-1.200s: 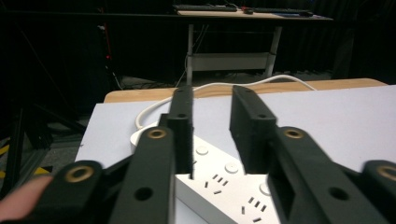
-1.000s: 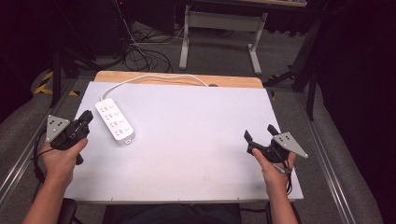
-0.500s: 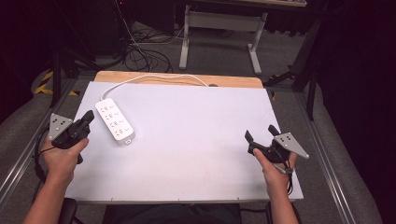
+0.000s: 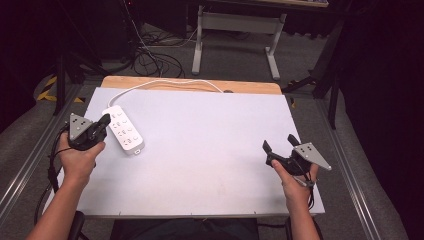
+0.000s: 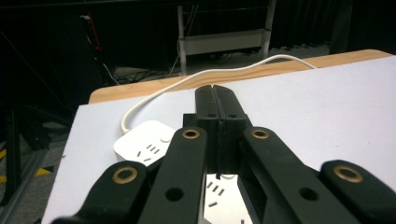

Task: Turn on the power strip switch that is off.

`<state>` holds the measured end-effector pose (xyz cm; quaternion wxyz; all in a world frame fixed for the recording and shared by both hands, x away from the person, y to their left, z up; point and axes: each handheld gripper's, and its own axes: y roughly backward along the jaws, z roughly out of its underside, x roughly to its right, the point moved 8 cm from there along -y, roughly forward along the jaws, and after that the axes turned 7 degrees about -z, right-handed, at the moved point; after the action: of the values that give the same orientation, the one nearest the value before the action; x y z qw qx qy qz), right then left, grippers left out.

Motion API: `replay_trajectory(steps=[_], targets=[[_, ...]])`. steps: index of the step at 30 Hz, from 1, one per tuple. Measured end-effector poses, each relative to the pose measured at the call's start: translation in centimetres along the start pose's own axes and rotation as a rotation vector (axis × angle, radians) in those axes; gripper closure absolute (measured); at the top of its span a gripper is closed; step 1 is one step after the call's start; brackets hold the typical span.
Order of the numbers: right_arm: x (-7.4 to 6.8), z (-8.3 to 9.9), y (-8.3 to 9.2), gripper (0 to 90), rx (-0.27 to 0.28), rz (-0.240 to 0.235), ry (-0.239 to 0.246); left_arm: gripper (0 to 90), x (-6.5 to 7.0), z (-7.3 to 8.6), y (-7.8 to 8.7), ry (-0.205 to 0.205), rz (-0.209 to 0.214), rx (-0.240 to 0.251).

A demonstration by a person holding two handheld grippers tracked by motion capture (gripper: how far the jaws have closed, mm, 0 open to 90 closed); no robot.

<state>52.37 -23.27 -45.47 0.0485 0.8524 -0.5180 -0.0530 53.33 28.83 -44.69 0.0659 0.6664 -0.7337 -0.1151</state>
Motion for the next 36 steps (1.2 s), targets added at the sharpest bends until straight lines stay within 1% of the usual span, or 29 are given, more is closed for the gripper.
replay_trajectory(steps=[2, 6, 8, 9, 12, 16, 17, 18, 20, 21, 22, 24, 25, 26, 27, 30, 31, 33, 36], targets=[[0.0, 0.0, 0.0, 7.3, 0.0, -0.002, -0.002, 90.0, 0.0, 0.0, -0.2, 0.01, 0.004, -0.008], [-0.2, 0.1, 0.1, 8.3, -0.01, -0.008, 0.006, 90.0, 0.0, 0.0, -0.5, 0.01, 0.012, -0.028], [-0.2, 0.1, 0.1, 8.3, -0.009, -0.009, 0.004, 90.0, 0.2, 0.0, -0.7, -0.004, 0.018, -0.039], [-0.2, 0.1, 0.1, 8.3, -0.009, -0.009, 0.004, 90.0, 0.3, 0.0, -0.7, -0.006, 0.02, -0.048], [0.0, 0.1, 0.2, 8.3, -0.008, -0.003, 0.006, 90.0, 0.7, 0.1, -1.1, -0.032, 0.036, -0.083], [0.0, 0.1, 0.3, 8.3, -0.01, -0.004, 0.002, 90.0, 0.7, 0.1, -1.4, -0.033, 0.038, -0.107], [0.0, 0.1, 0.3, 8.5, -0.01, -0.004, 0.001, 90.0, 0.8, 0.0, -1.6, -0.043, 0.039, -0.115], [0.0, 0.1, 0.3, 8.5, -0.01, -0.006, 0.001, 90.0, 0.8, 0.0, -1.6, -0.043, 0.039, -0.115], [0.0, 0.1, 0.3, 8.5, -0.011, -0.003, 0.003, 90.0, 1.1, 0.1, -2.0, -0.058, 0.052, -0.137], [-0.1, 0.1, 0.3, 8.6, -0.011, -0.003, 0.005, 90.0, 1.4, 0.3, -2.3, -0.08, 0.06, -0.162], [-0.1, 0.1, 0.3, 8.8, -0.012, -0.003, 0.006, 90.0, 1.4, 0.3, -2.3, -0.08, 0.06, -0.162], [-0.1, 0.2, 0.3, 8.8, -0.015, -0.006, 0.004, 90.0, 1.8, 0.6, -2.8, -0.106, 0.074, -0.196], [-0.1, 0.2, 0.3, 8.8, -0.015, -0.006, 0.004, 90.0, 2.0, 0.7, -2.9, -0.111, 0.081, -0.21], [-0.1, 0.2, 0.2, 9.0, -0.016, -0.009, 0.002, 90.0, 2.3, 1.0, -3.3, -0.121, 0.094, -0.247], [-0.1, 0.2, 0.2, 9.1, -0.016, -0.01, 0.002, 90.0, 2.4, 1.2, -3.5, -0.131, 0.098, -0.264], [-0.2, 0.2, 0.2, 9.2, -0.018, -0.012, 0.002, 90.0, 2.5, 1.5, -4.0, -0.135, 0.109, -0.302], [-0.2, 0.2, 0.2, 9.3, -0.018, -0.012, 0.003, 90.0, 2.5, 1.5, -4.0, -0.135, 0.109, -0.302], [-0.2, 0.2, 0.2, 9.3, -0.019, -0.012, 0.005, 90.0, 2.4, 1.7, -4.3, -0.148, 0.109, -0.323], [-0.2, 0.2, 0.2, 9.3, -0.018, -0.014, 0.007, 90.0, 2.4, 1.9, -4.5, -0.151, 0.109, -0.344]])
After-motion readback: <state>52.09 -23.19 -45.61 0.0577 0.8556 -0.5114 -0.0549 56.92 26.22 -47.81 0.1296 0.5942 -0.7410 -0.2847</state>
